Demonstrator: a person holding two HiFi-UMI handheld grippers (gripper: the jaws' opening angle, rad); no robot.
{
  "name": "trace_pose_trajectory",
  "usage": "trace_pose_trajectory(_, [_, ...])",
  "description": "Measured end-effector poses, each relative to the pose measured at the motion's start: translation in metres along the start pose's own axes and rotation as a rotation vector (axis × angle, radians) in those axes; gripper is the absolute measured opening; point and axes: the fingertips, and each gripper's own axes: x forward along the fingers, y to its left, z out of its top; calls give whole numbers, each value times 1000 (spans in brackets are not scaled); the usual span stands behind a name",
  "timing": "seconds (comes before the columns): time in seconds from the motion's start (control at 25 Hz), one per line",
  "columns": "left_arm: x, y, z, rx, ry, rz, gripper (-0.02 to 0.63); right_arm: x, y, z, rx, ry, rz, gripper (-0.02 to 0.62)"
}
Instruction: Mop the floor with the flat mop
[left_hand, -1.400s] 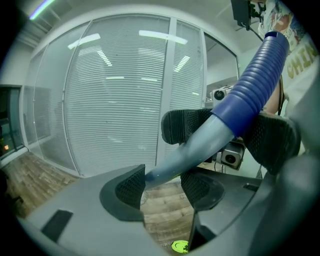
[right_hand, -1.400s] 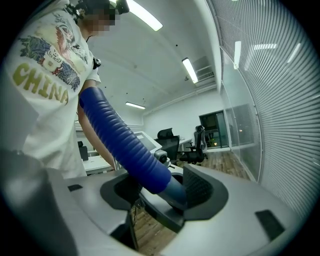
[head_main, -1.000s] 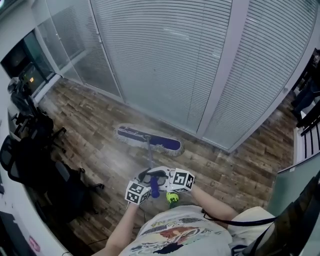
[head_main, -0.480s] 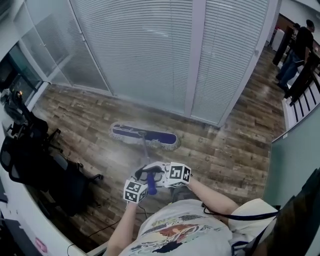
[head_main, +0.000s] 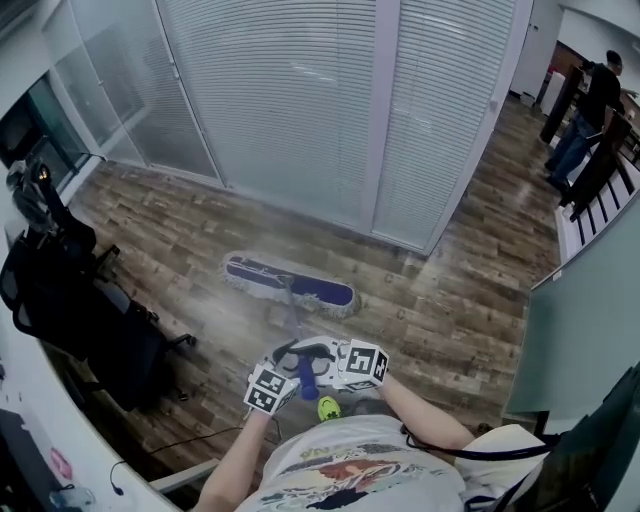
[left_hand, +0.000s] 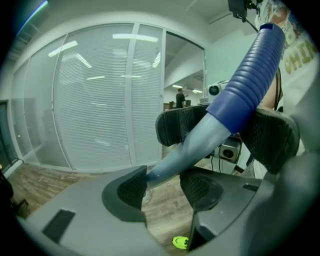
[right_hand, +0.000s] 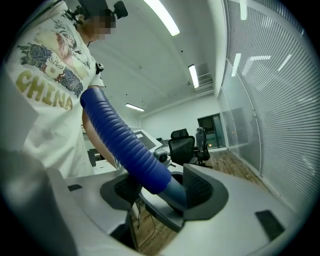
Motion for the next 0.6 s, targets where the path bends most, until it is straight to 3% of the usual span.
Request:
trace_pose_trajectory(0.44, [-12,-168,19,198,-94,-45,193,-90,128,-14,-1,-59,-60,227])
trace_pose_trajectory(0.6, [-17,-220,19,220,-112,-56,189,-114,173,-20,-33,-30,-64,225])
